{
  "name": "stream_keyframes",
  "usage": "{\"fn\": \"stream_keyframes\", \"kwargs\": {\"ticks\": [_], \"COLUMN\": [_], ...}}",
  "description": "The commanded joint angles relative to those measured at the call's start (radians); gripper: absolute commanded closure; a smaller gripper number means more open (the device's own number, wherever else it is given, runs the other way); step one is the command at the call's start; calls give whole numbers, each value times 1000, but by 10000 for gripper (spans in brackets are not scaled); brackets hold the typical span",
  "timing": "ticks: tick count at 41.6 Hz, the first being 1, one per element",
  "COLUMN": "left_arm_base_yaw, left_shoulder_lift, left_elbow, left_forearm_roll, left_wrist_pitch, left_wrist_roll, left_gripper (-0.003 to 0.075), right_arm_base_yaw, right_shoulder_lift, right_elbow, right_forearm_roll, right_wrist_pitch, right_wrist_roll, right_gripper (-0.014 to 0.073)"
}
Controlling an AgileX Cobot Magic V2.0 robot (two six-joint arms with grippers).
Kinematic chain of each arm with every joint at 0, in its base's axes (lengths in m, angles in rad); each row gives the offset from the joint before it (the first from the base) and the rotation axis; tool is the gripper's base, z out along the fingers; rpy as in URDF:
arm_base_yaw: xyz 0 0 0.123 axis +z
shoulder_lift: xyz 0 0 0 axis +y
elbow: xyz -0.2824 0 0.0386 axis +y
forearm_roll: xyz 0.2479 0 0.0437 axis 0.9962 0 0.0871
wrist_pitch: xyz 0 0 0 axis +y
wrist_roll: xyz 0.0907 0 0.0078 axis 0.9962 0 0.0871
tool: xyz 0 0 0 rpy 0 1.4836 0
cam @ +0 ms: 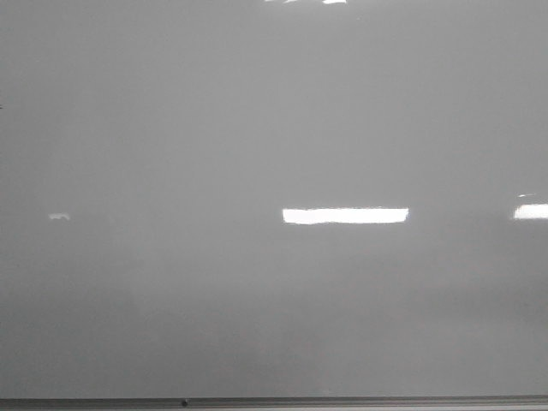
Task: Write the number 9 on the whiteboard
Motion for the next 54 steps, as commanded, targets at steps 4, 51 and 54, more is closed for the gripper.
{"fn": "stream_keyframes", "kwargs": {"ticks": [4,51,54], "left_arm_base_yaw": [-4,-4,-4], "left_shoulder_lift": [-19,-19,-19], "left_elbow": [2,2,2], "left_forearm_roll": [0,0,0], "left_wrist_pitch": [-85,-114,-126], "left_wrist_roll": [-7,-7,-7], "left_gripper": [739,739,739], "right_arm_base_yaw": [1,1,1], "right_shoulder_lift": [-16,-16,-16], "right_elbow": [-3,-3,-3], "right_forearm_roll": [-8,-8,-8], "right_wrist_pitch": [-73,-95,-112], "right_wrist_roll": [-3,-3,-3], "right_gripper": [665,665,665]}}
